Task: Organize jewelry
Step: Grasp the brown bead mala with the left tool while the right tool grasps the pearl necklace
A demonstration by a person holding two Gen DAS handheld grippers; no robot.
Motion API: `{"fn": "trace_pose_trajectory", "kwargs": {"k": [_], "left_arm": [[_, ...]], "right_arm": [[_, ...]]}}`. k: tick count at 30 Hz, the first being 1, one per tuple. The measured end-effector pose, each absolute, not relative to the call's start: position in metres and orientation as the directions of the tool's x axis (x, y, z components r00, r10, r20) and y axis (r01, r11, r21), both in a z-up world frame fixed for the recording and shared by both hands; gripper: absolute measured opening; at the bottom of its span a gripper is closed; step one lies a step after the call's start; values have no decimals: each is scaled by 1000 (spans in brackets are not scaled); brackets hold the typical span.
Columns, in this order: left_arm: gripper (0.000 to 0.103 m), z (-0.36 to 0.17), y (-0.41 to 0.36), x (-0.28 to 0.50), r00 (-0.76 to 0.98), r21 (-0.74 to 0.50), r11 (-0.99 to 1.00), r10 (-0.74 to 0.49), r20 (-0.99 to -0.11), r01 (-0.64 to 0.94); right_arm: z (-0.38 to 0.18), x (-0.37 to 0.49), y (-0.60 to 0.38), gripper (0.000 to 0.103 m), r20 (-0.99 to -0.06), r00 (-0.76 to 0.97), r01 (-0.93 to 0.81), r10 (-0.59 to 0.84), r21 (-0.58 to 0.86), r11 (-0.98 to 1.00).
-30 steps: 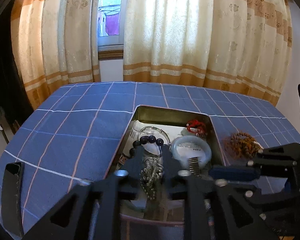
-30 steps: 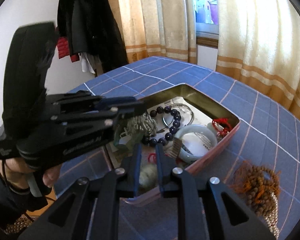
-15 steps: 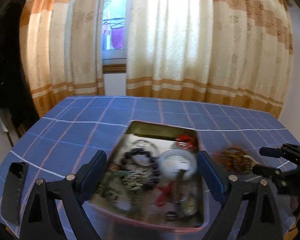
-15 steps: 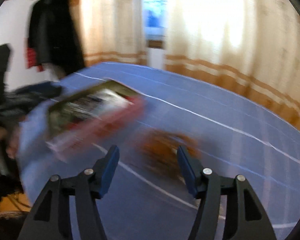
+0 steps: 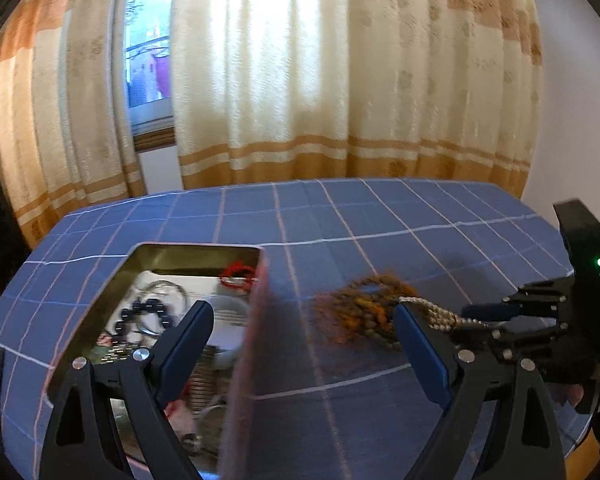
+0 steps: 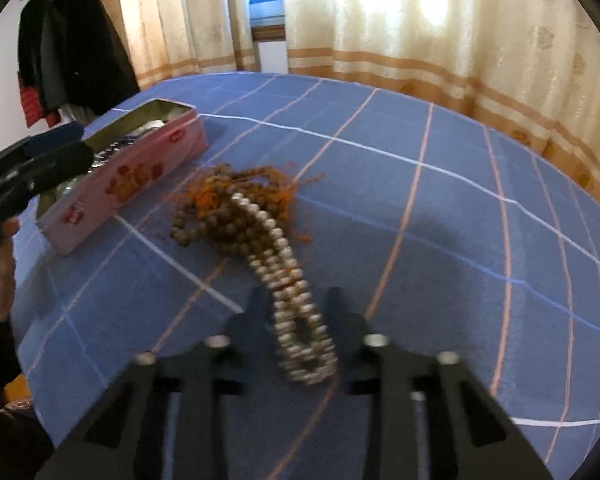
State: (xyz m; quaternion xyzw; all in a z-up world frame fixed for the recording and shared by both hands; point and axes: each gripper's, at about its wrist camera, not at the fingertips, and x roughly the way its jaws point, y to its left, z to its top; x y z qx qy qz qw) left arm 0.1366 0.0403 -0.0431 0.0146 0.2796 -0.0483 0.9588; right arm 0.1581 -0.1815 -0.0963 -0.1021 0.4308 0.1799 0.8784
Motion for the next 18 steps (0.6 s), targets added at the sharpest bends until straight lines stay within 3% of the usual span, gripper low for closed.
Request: {"fn": "trace_pose_trajectory", "kwargs": {"k": [3, 8, 16, 18], "left_arm": [[92, -47, 27, 142, 826, 10, 991, -104, -554, 131], [92, -53, 4, 153, 799, 36, 983, -125, -588, 181], [92, -73, -28, 189, 734, 68, 966, -141, -664, 248], [92, -78, -29, 197, 712, 54, 967, -144, -687, 247]], "right_arm": [[-95, 156, -192, 16, -782, 588, -366, 205, -32, 930], [-89, 157, -221, 13, -762, 620, -283, 185, 2, 959], [-85, 159, -233, 13, -757, 631, -248, 171, 12, 969], [-84, 159, -235, 18, -755, 631, -239, 179, 31, 971]]}}
